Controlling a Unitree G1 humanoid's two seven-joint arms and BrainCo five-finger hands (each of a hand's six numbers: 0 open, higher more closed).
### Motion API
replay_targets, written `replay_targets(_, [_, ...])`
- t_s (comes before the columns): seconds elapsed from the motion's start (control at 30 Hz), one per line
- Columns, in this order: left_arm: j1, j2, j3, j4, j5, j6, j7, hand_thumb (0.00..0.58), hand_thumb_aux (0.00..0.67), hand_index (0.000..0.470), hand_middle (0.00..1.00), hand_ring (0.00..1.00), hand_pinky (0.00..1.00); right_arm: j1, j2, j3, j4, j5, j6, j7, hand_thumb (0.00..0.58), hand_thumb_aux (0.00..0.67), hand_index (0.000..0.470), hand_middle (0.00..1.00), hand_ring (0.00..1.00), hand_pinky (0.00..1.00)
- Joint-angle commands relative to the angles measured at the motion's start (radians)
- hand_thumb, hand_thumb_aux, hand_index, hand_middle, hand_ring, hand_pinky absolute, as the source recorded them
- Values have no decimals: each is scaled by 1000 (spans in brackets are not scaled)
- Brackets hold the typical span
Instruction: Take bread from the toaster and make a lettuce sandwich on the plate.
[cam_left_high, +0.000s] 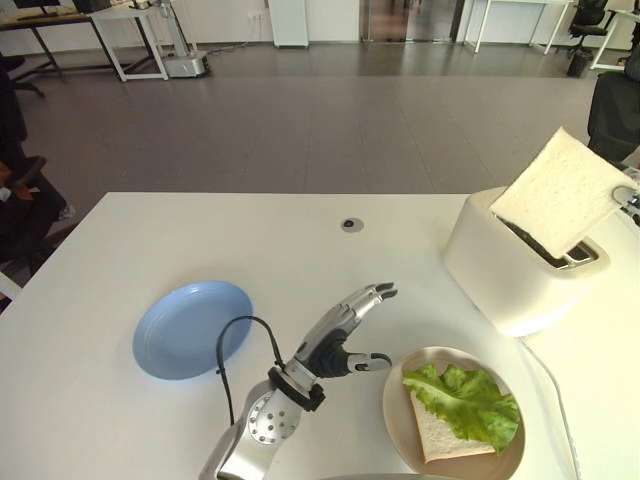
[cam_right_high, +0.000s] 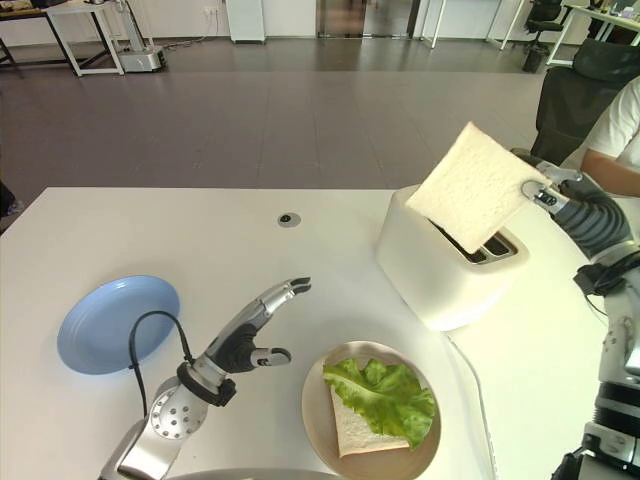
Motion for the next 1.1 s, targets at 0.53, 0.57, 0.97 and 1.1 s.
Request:
replay_targets(0.53, [115, 59, 3, -297, 174, -162, -79, 0, 0, 0, 0, 0, 0, 462, -42, 297, -224, -259, -263, 389, 580, 670, 470, 0, 0, 0])
replay_targets(0.57, [111, 57, -24, -285, 199, -166, -87, 0, 0, 0, 0, 0, 0, 465, -33, 317, -204, -282, -280, 377, 580, 670, 470, 0, 0, 0])
replay_targets(0.97, [77, 9, -308, -99, 349, -197, -125, 75, 45, 31, 0, 0, 0, 379, 29, 383, -177, -211, -161, 311, 580, 670, 470, 0, 0, 0])
replay_targets(1.1, [78, 15, -314, -107, 352, -193, -121, 66, 39, 28, 0, 0, 0, 355, 31, 372, -181, -141, -91, 326, 580, 670, 470, 0, 0, 0])
